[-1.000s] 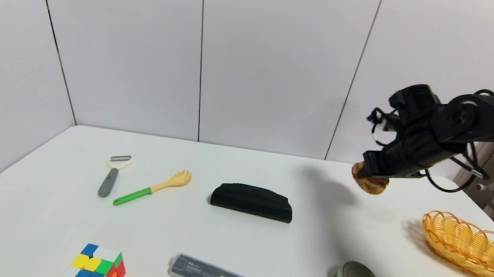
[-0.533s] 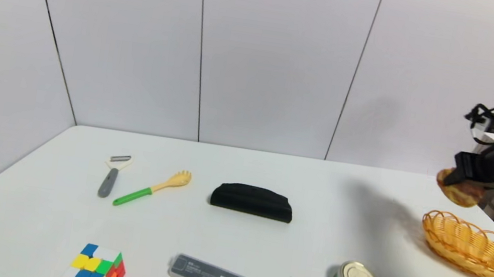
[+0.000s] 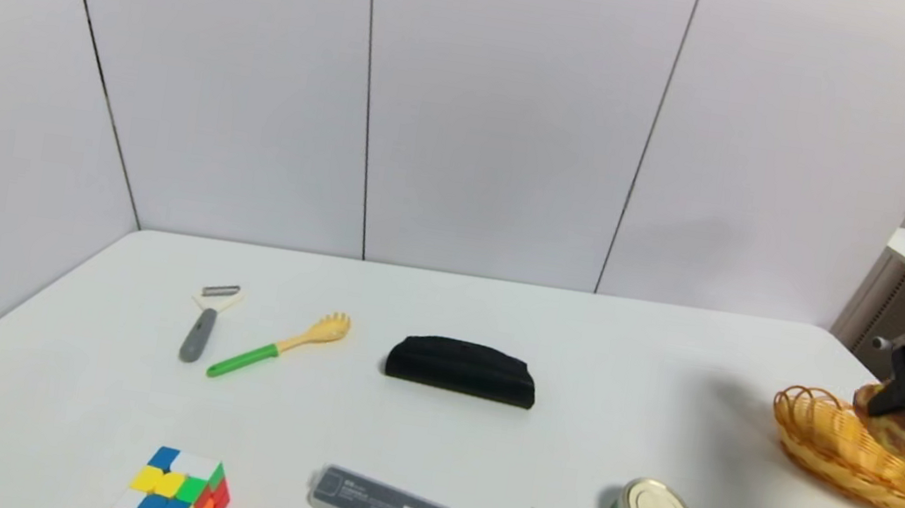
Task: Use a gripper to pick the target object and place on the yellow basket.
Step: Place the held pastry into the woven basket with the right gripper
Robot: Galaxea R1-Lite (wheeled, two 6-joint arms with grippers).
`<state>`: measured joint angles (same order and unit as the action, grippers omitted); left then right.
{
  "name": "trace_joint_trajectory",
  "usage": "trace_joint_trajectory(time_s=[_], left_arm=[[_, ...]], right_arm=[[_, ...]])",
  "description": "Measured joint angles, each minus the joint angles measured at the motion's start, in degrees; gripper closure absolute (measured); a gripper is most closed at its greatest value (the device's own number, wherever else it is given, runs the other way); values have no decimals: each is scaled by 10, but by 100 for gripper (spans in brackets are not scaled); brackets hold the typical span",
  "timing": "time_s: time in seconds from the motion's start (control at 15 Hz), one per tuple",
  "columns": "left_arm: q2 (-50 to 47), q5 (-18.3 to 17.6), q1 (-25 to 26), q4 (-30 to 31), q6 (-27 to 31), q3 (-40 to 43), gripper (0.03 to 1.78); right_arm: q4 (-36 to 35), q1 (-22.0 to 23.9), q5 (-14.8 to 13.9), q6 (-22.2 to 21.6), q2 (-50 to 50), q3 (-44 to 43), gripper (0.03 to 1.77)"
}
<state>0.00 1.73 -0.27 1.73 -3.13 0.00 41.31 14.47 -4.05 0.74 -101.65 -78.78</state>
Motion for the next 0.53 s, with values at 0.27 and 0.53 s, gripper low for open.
trace_joint_trajectory(time_s=[0.27, 0.53], left_arm=[[0, 0, 0, 0, 0, 0, 12], [0, 0, 0, 0, 0, 0, 12]], right_arm=[[-3, 12, -2, -1, -13, 10, 96], [-21, 16, -3, -1, -30, 10, 96]])
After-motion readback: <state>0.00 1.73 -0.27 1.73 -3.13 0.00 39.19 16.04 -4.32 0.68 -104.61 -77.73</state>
